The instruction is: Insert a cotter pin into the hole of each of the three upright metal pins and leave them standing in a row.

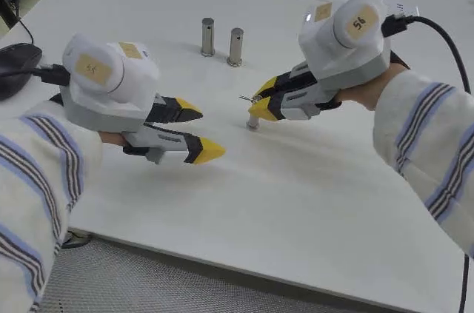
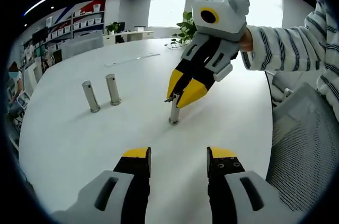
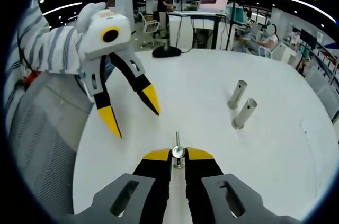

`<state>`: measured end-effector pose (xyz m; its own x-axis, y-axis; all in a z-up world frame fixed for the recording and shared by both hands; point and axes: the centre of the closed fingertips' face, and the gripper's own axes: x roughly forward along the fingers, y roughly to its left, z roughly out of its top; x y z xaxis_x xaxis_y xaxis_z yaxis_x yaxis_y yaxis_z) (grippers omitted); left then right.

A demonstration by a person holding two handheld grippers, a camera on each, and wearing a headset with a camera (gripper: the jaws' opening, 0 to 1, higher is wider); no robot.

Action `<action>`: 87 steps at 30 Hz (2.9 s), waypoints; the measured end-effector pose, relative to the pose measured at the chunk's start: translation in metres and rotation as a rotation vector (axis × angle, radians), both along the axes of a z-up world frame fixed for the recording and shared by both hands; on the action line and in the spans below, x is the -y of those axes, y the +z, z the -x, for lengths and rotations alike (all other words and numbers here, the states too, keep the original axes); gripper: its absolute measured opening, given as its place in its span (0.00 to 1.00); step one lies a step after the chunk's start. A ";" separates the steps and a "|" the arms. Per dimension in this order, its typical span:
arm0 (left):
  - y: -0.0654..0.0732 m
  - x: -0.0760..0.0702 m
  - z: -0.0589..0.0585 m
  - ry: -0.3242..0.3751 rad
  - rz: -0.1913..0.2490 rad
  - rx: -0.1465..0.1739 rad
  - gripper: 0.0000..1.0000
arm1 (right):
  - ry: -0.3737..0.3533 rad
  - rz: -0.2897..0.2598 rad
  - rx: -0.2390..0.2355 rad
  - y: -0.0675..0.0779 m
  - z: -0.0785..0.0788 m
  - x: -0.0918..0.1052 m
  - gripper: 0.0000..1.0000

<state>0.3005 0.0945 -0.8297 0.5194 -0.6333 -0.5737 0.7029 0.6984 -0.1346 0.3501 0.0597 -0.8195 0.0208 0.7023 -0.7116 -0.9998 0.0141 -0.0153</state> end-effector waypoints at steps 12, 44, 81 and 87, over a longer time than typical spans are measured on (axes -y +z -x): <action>0.008 -0.001 -0.002 0.013 0.011 0.006 0.43 | 0.011 -0.004 -0.022 -0.005 -0.007 -0.001 0.10; 0.011 -0.008 -0.004 0.041 0.022 0.006 0.49 | -0.062 -0.077 -0.023 0.009 -0.002 0.009 0.23; 0.011 -0.036 -0.021 0.124 0.049 0.015 0.55 | -0.479 -0.237 -0.020 0.058 0.047 0.113 0.70; 0.013 -0.040 -0.030 0.138 0.044 0.024 0.55 | -0.540 -0.239 -0.039 0.058 0.057 0.128 0.78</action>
